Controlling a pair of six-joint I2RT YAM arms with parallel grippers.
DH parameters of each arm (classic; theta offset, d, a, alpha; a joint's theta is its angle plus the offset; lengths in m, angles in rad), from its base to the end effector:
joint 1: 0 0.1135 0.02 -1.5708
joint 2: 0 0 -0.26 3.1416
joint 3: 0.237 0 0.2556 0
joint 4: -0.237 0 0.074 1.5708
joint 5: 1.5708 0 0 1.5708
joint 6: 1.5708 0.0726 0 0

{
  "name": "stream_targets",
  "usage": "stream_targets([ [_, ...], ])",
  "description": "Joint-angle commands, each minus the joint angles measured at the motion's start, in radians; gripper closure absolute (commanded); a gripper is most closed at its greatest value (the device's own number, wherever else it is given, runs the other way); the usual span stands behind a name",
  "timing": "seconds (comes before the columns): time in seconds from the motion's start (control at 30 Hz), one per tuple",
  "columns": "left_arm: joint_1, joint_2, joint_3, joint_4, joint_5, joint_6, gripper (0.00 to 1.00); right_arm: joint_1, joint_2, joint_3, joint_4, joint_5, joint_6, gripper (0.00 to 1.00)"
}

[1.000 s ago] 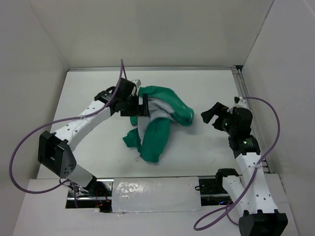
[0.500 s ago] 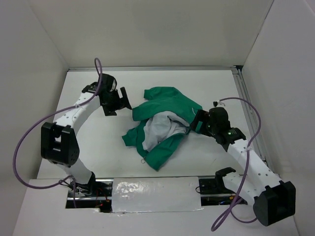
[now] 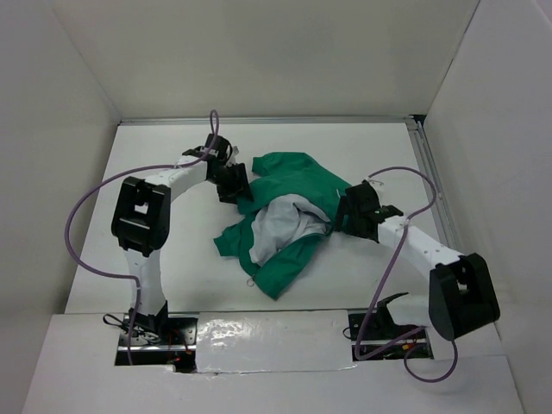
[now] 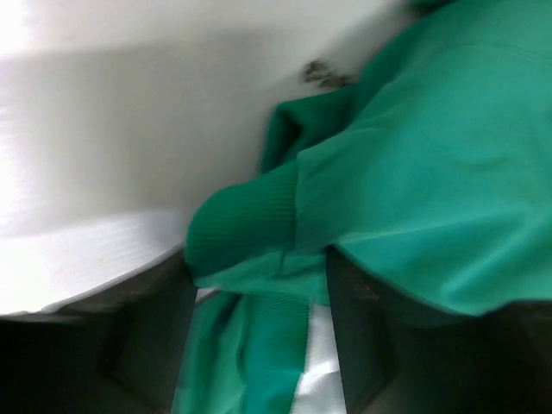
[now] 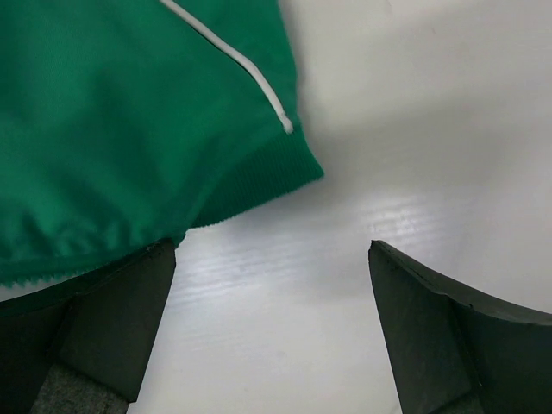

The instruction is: Zip up the jacket

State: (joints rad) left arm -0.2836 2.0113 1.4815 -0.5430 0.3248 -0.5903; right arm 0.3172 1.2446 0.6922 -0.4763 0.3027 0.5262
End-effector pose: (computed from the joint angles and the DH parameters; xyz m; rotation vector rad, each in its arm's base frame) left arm 0.4196 -0.1464 0.1494 -0.3059 2.7268 -0.7020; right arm 0.2477 0.0585 0.1577 0.3701 2.5022 -0.0642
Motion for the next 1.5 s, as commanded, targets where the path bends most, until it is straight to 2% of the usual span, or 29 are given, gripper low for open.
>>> stream_targets([
  [0.0, 0.001, 0.004, 0.039, 0.087, 0.102, 0.043, 0.41, 0.026, 0.064, 0.084, 0.102, 0.073, -0.126, 0.0],
  [0.03, 0.0, 0.013, 0.046, 0.089, 0.115, 0.046, 0.7, 0.025, 0.111, 0.12, 0.1, 0.075, -0.14, 0.0],
  [0.1, 0.003, 0.02, 0.075, 0.086, 0.12, 0.05, 0.98, 0.025, 0.154, 0.154, 0.12, 0.093, -0.172, 0.0],
  [0.2, 0.004, 0.012, 0.071, 0.115, 0.115, 0.06, 1.0, -0.006, 0.255, 0.217, 0.125, -0.012, -0.206, 0.03],
  [0.27, 0.006, -0.022, 0.043, 0.15, 0.103, 0.072, 1.0, -0.023, 0.321, 0.271, 0.105, -0.078, -0.23, 0.21],
  [0.3, 0.006, -0.04, 0.033, 0.164, 0.1, 0.076, 1.0, -0.023, 0.332, 0.274, 0.111, -0.094, -0.233, 0.45],
  [0.37, 0.007, -0.088, 0.0, 0.204, 0.097, 0.092, 1.0, -0.03, 0.331, 0.256, 0.163, -0.114, -0.25, 0.59],
  [0.4, 0.009, -0.126, -0.018, 0.221, 0.095, 0.098, 1.0, -0.042, 0.319, 0.254, 0.162, -0.152, -0.256, 0.81],
  [0.43, 0.009, -0.146, -0.026, 0.248, 0.094, 0.11, 1.0, -0.064, 0.308, 0.251, 0.189, -0.168, -0.252, 1.0],
  [0.53, 0.009, -0.207, -0.024, 0.259, 0.088, 0.124, 1.0, -0.081, 0.227, 0.251, 0.191, -0.151, -0.236, 1.0],
  [0.7, 0.004, -0.353, -0.045, 0.252, 0.037, 0.141, 1.0, -0.072, -0.069, 0.185, 0.226, 0.045, -0.216, 1.0],
  [0.83, 0.003, -0.45, -0.081, 0.238, -0.019, 0.13, 1.0, -0.072, -0.149, 0.158, 0.158, -0.023, -0.258, 1.0],
  [0.87, 0.004, -0.463, -0.089, 0.238, -0.032, 0.132, 1.0, -0.084, -0.131, 0.168, 0.115, -0.058, -0.24, 0.56],
  [0.9, 0.004, -0.476, -0.101, 0.223, -0.055, 0.135, 1.0, -0.089, -0.117, 0.185, 0.087, -0.085, -0.227, 0.02],
  [0.93, 0.007, -0.479, -0.101, 0.212, -0.072, 0.133, 1.0, -0.092, -0.103, 0.184, 0.067, -0.144, -0.221, 0.0],
  [1.03, 0.018, -0.482, -0.11, 0.175, -0.11, 0.129, 1.0, -0.108, -0.045, 0.152, 0.097, -0.189, -0.16, 0.0],
  [1.17, 0.032, -0.485, -0.144, 0.199, -0.096, 0.165, 1.0, -0.138, 0.036, 0.162, 0.185, -0.28, -0.253, 0.0],
  [1.2, 0.032, -0.48, -0.144, 0.202, -0.093, 0.167, 1.0, -0.15, 0.067, 0.179, 0.186, -0.298, -0.318, 0.0],
  [1.33, 0.044, -0.47, -0.144, 0.224, -0.102, 0.184, 1.0, -0.181, 0.281, 0.314, 0.104, -0.39, -0.405, 0.0],
  [1.47, 0.063, -0.436, -0.129, 0.236, -0.09, 0.208, 1.0, -0.193, 0.407, 0.38, 0.097, -0.384, -0.433, 0.0],
])
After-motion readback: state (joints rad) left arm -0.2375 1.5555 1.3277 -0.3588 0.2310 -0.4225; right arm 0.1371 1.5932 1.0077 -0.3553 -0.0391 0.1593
